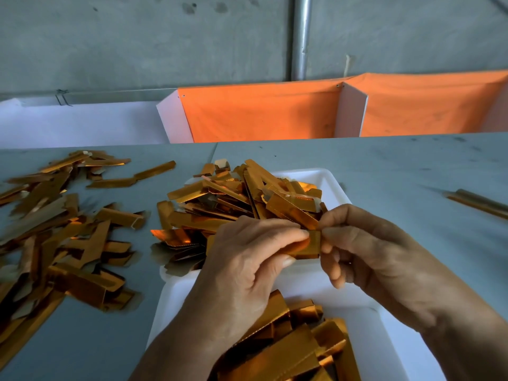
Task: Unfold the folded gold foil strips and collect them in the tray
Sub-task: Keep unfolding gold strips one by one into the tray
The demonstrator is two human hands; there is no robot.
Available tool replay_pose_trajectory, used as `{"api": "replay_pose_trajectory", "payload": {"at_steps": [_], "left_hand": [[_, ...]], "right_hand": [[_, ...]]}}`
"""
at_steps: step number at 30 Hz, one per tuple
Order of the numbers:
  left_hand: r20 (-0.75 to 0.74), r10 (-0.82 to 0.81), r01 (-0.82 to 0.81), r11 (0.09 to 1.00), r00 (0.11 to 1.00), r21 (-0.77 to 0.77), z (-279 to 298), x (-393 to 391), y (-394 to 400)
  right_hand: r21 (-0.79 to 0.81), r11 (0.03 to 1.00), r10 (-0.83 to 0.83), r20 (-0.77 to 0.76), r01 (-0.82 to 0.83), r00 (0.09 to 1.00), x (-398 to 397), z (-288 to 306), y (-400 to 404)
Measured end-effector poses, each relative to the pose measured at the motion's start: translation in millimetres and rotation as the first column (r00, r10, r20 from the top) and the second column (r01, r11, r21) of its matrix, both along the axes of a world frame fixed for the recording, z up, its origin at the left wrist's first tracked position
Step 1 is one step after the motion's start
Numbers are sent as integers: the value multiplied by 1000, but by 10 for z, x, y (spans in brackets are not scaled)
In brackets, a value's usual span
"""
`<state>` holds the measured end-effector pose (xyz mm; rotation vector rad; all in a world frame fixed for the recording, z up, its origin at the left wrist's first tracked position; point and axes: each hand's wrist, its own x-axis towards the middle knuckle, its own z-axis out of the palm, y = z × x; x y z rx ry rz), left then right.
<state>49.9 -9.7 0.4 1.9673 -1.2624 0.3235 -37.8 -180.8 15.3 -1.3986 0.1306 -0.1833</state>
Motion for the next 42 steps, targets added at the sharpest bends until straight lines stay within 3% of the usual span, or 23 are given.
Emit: {"api": "replay_pose_trajectory", "payload": {"at_steps": [3,6,12,16,20,22,23,25,26,28,30,34,38,42], "left_hand": [[-161,-77,69,996,984,-50,23,-7,31],[-216,-120,109,992,969,-62,29,-3,37],[-295,-105,85,993,950,-80,25,-1,47],[-223,-59,52,998,973,-38,67,-61,-11],[-107,-18,17,1000,994,-12,51,-47,-59],[-133,0,-16,993,991,-115,22,-35,-83],[-245,-24,-29,978,969,-208,18,-25,-83],[-525,-178,-61,912,832,-405,35,-1,-64],[-596,-235,-87,883,768,-461,30,12,-61],[-652,-244,-120,879,718,-461,5,28,-63],[-662,-215,-116,901,718,-418,6,19,-59],[-655,-131,-84,955,744,-286,37,-14,-26],[-653,-94,-8,989,751,-150,42,-65,-26],[-616,-140,118,990,775,-76,45,-80,-58]], "right_hand": [[128,991,43,48,-48,998,11,-3,-17],[167,983,64,65,-74,996,26,-32,-13],[223,969,123,-67,-105,990,46,-62,15],[236,966,150,-172,-107,974,44,-41,12],[235,969,104,-129,-71,986,56,-40,24],[147,989,21,-111,-4,994,65,-40,58],[65,997,-24,-112,31,993,71,-34,84],[-181,980,-104,-141,78,984,83,-32,150],[-312,947,-136,-165,79,977,92,-40,191],[-526,848,-183,-177,64,967,119,-78,291],[-634,770,-205,-140,72,969,152,-115,378],[-620,774,-220,-74,128,973,135,-90,380],[-286,909,-282,111,302,953,73,-43,256],[-169,959,-207,119,226,971,55,1,210]]}}
